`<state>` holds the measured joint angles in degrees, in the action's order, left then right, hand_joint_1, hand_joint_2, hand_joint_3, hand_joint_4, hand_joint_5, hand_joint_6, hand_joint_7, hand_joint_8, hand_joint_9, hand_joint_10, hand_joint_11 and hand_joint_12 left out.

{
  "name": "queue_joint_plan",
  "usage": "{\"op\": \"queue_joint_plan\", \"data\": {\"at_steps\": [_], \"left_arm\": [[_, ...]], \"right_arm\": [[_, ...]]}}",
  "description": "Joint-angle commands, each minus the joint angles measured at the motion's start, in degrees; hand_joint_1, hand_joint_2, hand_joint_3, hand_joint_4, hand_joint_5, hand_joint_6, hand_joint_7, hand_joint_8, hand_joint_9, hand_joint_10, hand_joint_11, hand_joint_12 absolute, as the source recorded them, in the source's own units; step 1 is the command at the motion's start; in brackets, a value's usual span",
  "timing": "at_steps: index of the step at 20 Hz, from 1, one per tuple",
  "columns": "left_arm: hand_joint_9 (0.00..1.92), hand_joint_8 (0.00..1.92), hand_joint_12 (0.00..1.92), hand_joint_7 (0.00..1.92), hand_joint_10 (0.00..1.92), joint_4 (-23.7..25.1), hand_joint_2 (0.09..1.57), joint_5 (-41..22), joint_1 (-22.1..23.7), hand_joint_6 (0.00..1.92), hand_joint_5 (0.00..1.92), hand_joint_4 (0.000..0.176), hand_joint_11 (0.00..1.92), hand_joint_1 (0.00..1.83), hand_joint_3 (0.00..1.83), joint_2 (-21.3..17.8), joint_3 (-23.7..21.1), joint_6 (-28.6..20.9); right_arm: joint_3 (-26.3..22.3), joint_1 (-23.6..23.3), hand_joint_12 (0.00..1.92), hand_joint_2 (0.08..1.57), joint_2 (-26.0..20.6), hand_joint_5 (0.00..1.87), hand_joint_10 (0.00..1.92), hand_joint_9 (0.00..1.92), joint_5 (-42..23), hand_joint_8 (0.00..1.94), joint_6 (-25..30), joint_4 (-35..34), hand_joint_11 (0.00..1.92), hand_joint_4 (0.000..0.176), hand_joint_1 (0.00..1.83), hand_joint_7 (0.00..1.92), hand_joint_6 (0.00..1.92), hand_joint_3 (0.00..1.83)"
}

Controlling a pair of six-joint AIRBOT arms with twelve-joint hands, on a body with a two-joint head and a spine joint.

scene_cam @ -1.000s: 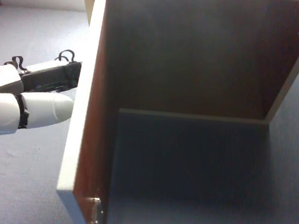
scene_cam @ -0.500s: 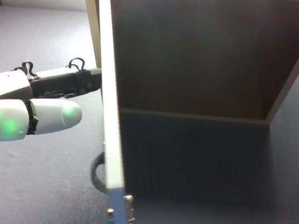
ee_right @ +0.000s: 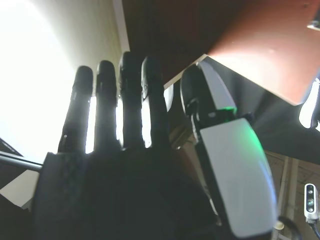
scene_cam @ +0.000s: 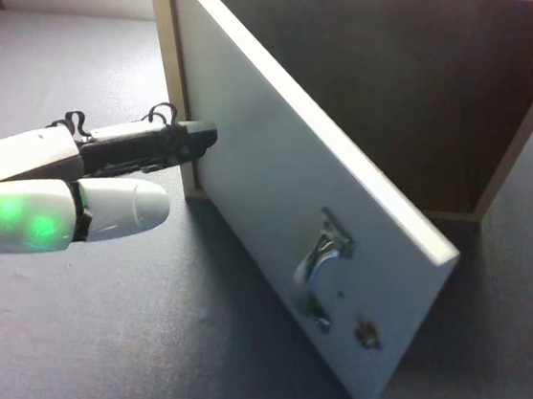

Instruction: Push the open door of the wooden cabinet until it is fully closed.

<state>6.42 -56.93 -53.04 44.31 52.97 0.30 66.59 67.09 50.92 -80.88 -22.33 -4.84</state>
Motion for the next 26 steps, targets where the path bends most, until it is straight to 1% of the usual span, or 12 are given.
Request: {"op": "queue_joint_plan", "data": {"at_steps": [1, 8, 10, 11, 13, 15, 18, 22, 25, 26], "left_arm": [[0.13, 0.00, 0.01, 0.15, 0.00, -0.49, 1.49, -7.00, 0.90, 0.00, 0.08, 0.000, 0.13, 0.00, 0.01, 0.28, 0.21, -0.30], [0.14, 0.00, 0.01, 0.16, 0.01, -0.30, 1.49, -6.66, 2.66, 0.00, 0.09, 0.000, 0.14, 0.00, 0.00, 3.51, 1.76, -0.30], [0.15, 0.00, 0.02, 0.16, 0.01, -0.10, 1.50, -6.65, 3.12, 0.00, 0.09, 0.000, 0.16, 0.00, 0.00, 3.91, 1.94, -0.30], [0.20, 0.00, 0.04, 0.20, 0.01, 0.04, 1.50, -6.61, 3.39, 0.00, 0.13, 0.000, 0.20, 0.00, 0.00, 4.27, 2.06, -0.30], [0.16, 0.00, 0.02, 0.18, 0.00, 0.07, 1.50, -6.45, 3.97, 0.00, 0.11, 0.000, 0.16, 0.00, 0.00, 5.13, 2.55, -0.30], [0.16, 0.00, 0.03, 0.17, 0.00, 0.14, 1.48, -6.14, 4.83, 0.00, 0.10, 0.000, 0.16, 0.00, 0.00, 5.99, 3.17, -0.30], [0.18, 0.01, 0.05, 0.18, 0.01, 0.14, 1.48, -5.64, 5.96, 0.01, 0.13, 0.000, 0.21, 0.00, 0.00, 7.09, 4.11, -0.30], [0.23, 0.00, 0.07, 0.20, 0.01, 0.09, 1.47, -4.28, 7.30, 0.01, 0.17, 0.000, 0.26, 0.00, 0.00, 8.76, 5.68, -0.30], [0.17, 0.00, 0.04, 0.15, 0.00, 0.11, 1.46, -2.84, 8.92, 0.00, 0.14, 0.000, 0.17, 0.00, 0.00, 10.27, 7.09, -0.30], [0.15, 0.00, 0.04, 0.14, 0.00, 0.11, 1.45, -2.50, 9.31, 0.00, 0.13, 0.000, 0.17, 0.00, 0.00, 10.76, 7.45, -0.30]], "right_arm": [[0.28, -0.36, 0.37, 1.39, -0.02, 0.48, 0.01, 0.28, -6.99, 0.01, 0.57, -1.62, 0.03, 0.000, 0.72, 0.45, 0.00, 0.00], [0.29, -0.45, 0.37, 1.39, -0.02, 0.48, 0.00, 0.29, -7.03, 0.00, 0.57, -1.67, 0.04, 0.000, 0.73, 0.46, 0.00, 0.00], [0.30, -0.45, 0.36, 1.39, -0.02, 0.48, 0.00, 0.28, -7.03, 0.00, 0.57, -1.68, 0.01, 0.000, 0.73, 0.45, 0.00, 0.00], [0.30, -0.45, 0.37, 1.39, -0.02, 0.49, 0.01, 0.29, -7.04, 0.00, 0.57, -1.69, 0.03, 0.000, 0.72, 0.46, 0.00, 0.00], [0.30, -0.45, 0.37, 1.39, -0.02, 0.48, 0.00, 0.30, -7.04, 0.00, 0.57, -1.71, 0.03, 0.000, 0.70, 0.46, 0.00, 0.00], [0.33, -0.45, 0.38, 1.39, -0.02, 0.48, 0.01, 0.29, -7.04, 0.00, 0.57, -1.70, 0.02, 0.000, 0.73, 0.46, 0.00, 0.00], [0.41, -0.47, 0.39, 1.38, 0.03, 0.48, 0.01, 0.31, -7.05, 0.00, 0.57, -1.70, 0.03, 0.000, 0.69, 0.46, 0.00, 0.00], [0.53, -0.47, 0.40, 1.38, 0.08, 0.50, 0.01, 0.32, -7.04, 0.00, 0.57, -1.69, 0.05, 0.000, 0.72, 0.47, 0.00, 0.00], [0.59, -0.47, 0.40, 1.38, 0.12, 0.49, 0.00, 0.33, -7.05, 0.00, 0.57, -1.68, 0.04, 0.000, 0.74, 0.47, 0.00, 0.00], [0.63, -0.47, 0.40, 1.38, 0.15, 0.49, 0.00, 0.32, -7.05, 0.00, 0.57, -1.68, 0.04, 0.000, 0.74, 0.48, 0.00, 0.00]]}}
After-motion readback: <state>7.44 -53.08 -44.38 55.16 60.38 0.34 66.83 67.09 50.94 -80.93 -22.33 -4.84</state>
